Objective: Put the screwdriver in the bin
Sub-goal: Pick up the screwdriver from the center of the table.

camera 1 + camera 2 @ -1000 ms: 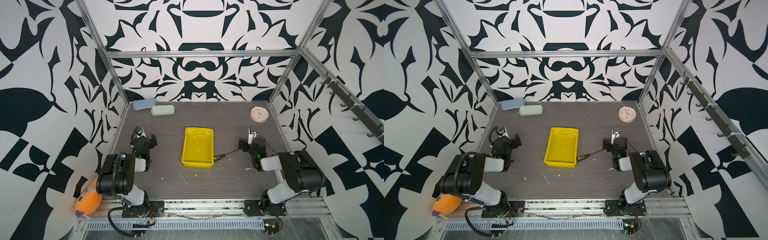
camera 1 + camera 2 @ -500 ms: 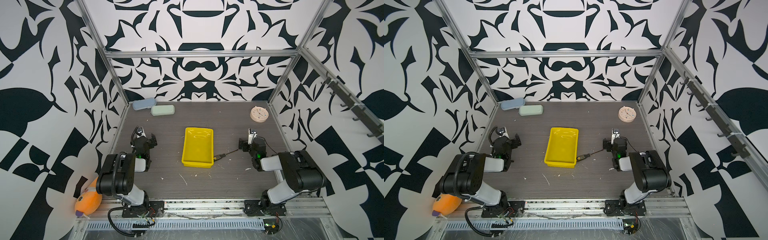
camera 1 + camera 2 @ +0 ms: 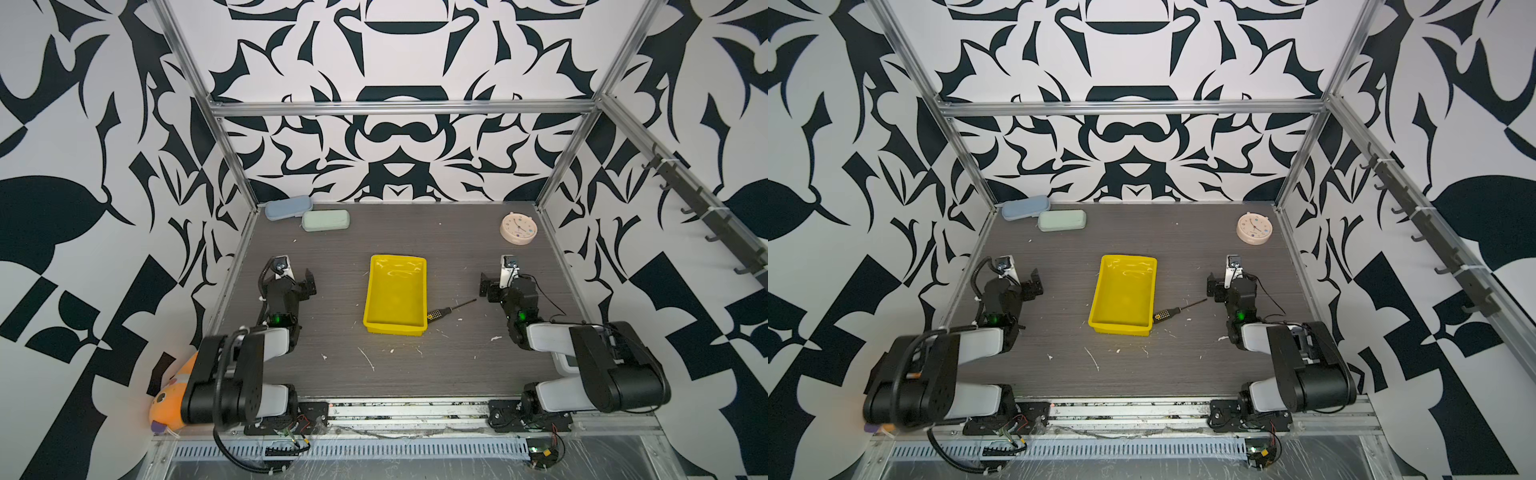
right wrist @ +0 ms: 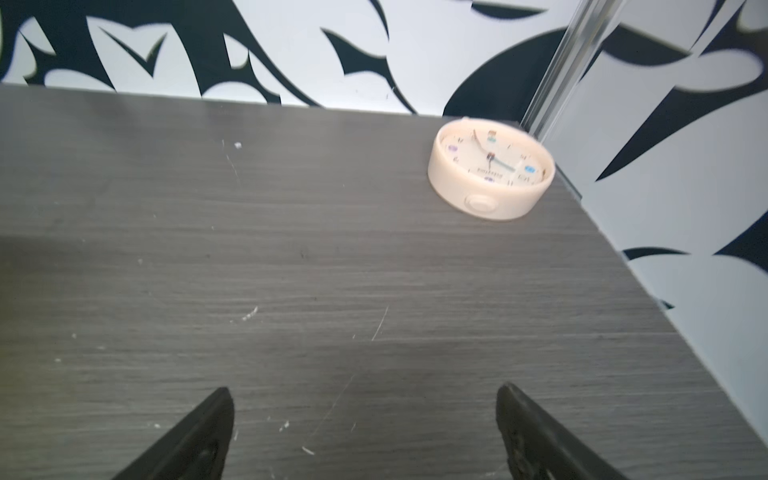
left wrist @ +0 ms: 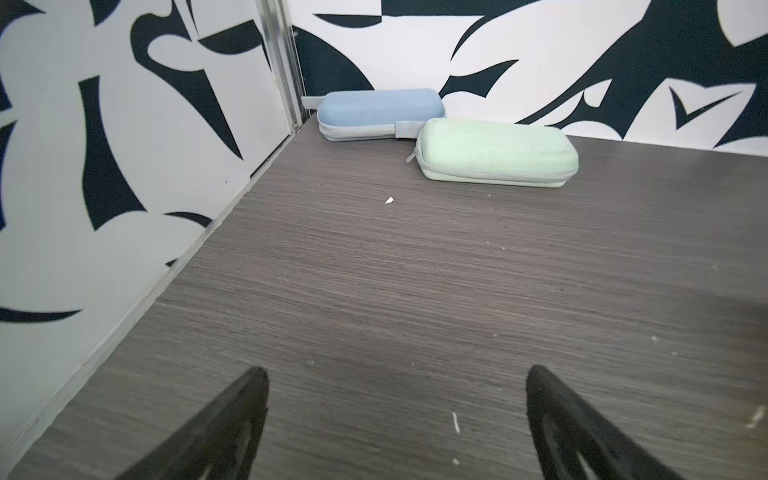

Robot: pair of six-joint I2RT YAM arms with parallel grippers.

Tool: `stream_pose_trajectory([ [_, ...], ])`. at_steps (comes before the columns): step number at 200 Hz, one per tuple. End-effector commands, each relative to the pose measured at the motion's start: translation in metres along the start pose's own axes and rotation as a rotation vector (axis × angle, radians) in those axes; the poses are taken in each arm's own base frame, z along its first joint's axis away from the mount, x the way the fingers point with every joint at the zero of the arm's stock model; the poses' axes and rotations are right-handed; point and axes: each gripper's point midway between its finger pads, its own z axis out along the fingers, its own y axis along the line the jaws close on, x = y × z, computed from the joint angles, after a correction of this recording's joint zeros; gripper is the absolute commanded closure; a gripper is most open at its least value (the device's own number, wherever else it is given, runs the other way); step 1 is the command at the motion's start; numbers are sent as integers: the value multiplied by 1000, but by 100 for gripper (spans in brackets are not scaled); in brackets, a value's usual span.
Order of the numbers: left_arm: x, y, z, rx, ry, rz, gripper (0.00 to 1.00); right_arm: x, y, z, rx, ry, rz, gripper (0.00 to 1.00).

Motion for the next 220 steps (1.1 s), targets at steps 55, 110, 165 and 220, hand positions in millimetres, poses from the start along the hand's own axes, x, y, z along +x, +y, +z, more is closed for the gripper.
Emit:
stream_pose_trajectory([
  [55,9,-63,-82,311,498,-329,1,-9,-11,-5,71,-27,13,0],
  [110,51,-52,-79,226,580,-405,1,-8,-15,-15,86,-20,54,0],
  [165,57,-58,-75,251,631,-404,1,-48,-18,-47,74,-23,164,0],
  [220,57,-54,-77,227,625,-403,1,-8,-65,-126,349,148,543,0],
])
